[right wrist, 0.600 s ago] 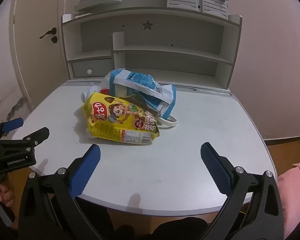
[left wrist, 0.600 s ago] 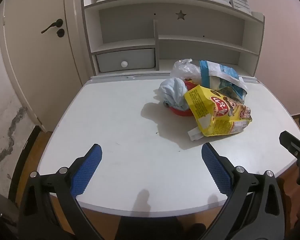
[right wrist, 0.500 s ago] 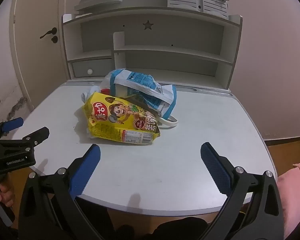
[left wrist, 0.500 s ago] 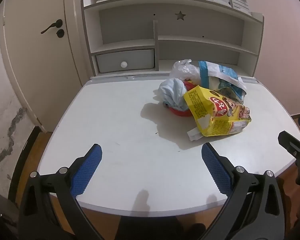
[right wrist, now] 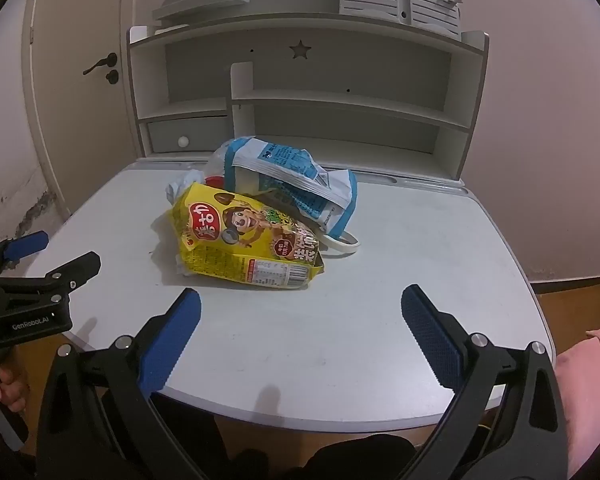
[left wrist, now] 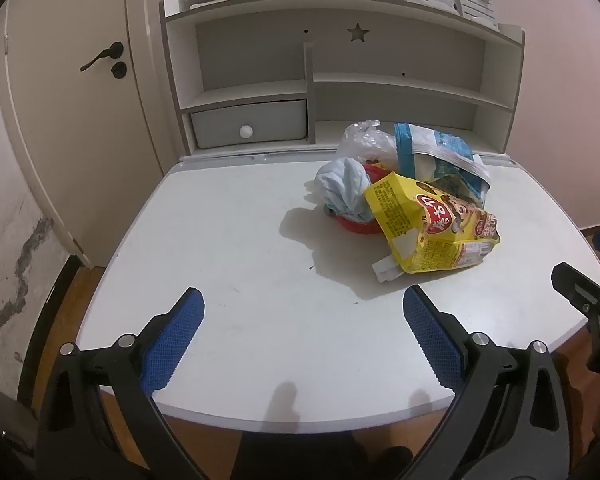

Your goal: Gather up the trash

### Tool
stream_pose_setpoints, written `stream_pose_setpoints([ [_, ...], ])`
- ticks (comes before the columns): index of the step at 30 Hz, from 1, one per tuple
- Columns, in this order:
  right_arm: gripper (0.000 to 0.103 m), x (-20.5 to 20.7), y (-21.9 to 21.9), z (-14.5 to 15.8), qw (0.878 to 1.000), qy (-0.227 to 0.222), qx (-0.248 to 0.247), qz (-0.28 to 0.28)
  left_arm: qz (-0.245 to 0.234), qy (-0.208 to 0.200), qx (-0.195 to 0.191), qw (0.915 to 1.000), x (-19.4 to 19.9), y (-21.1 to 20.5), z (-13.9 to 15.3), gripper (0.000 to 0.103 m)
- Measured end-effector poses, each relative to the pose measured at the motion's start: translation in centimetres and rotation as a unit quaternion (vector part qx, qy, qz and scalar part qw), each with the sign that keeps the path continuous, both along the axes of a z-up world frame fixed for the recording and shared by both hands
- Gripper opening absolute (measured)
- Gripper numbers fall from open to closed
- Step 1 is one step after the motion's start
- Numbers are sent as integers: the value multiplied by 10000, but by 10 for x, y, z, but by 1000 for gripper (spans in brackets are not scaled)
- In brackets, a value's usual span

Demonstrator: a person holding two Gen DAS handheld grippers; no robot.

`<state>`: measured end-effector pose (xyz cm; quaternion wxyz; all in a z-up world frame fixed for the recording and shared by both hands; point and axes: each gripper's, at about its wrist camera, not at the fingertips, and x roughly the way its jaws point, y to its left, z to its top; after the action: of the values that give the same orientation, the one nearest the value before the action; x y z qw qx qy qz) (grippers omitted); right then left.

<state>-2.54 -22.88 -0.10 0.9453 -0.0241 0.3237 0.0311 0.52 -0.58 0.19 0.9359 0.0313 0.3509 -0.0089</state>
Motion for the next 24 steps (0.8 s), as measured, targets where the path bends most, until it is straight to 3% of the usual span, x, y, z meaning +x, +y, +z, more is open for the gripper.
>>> stream_pose_setpoints([
  [24,97,-2,5,0,10000,-41,-33,57,-71,-25,12,10000,-8,-3,2,97],
])
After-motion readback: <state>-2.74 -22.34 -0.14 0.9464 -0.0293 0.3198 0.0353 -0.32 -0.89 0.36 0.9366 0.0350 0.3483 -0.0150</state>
